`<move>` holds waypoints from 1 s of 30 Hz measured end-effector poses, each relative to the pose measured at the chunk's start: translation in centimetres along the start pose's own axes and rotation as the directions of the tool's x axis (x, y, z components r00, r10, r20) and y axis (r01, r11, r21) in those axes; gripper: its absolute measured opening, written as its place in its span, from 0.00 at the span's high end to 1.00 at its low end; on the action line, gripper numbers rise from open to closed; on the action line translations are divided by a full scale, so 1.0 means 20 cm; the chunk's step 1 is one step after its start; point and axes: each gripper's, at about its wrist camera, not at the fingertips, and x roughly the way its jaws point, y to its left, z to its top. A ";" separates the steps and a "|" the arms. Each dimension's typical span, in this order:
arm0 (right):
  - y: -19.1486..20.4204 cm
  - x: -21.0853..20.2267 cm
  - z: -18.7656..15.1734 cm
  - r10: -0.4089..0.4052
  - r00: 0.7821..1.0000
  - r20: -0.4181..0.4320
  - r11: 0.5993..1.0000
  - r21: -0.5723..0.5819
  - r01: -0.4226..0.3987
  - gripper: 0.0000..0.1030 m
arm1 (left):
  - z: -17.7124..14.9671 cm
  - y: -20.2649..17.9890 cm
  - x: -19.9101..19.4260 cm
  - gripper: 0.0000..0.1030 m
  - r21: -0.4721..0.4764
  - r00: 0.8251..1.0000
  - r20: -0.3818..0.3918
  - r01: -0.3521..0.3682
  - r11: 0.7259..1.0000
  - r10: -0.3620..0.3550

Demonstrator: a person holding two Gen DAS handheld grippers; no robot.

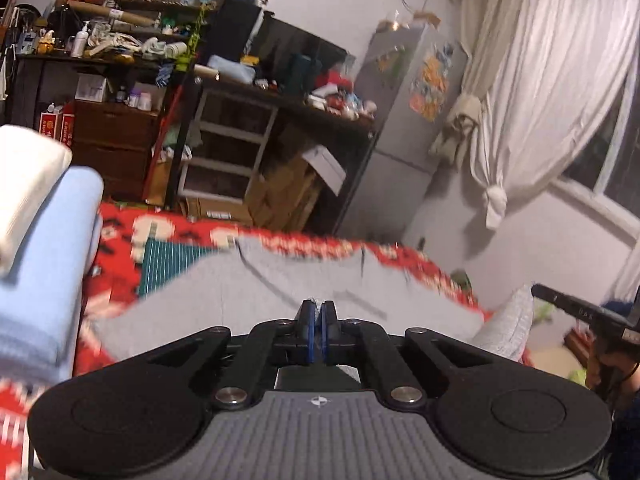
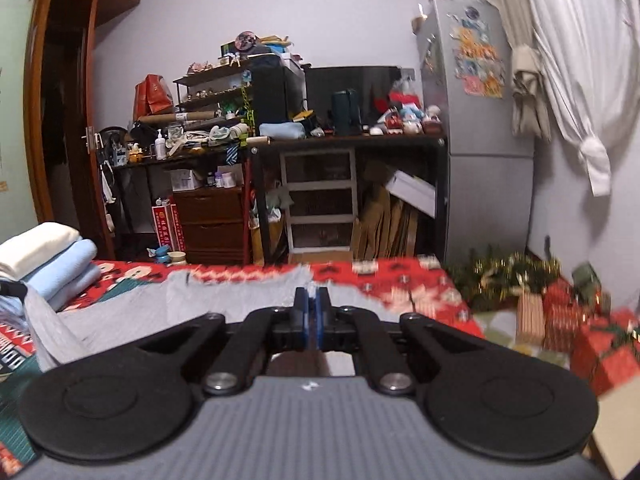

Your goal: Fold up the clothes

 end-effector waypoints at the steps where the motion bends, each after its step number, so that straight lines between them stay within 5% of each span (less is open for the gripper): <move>1: -0.01 0.05 0.04 0.003 1.000 -0.001 1.000 -0.002 -0.003 0.97 | 0.03 0.01 0.04 0.97 -0.005 1.000 0.007 -0.002 1.000 0.002; 10: -0.13 0.59 0.23 0.006 0.995 -0.097 0.999 -0.035 -0.010 0.97 | 0.17 0.15 0.40 0.97 -0.022 0.995 -0.036 -0.089 0.996 0.088; 30: -0.20 1.29 0.07 0.008 0.959 -0.282 0.999 0.046 0.005 0.97 | 0.18 0.39 0.72 0.97 -0.115 0.979 -0.117 -0.179 0.977 0.165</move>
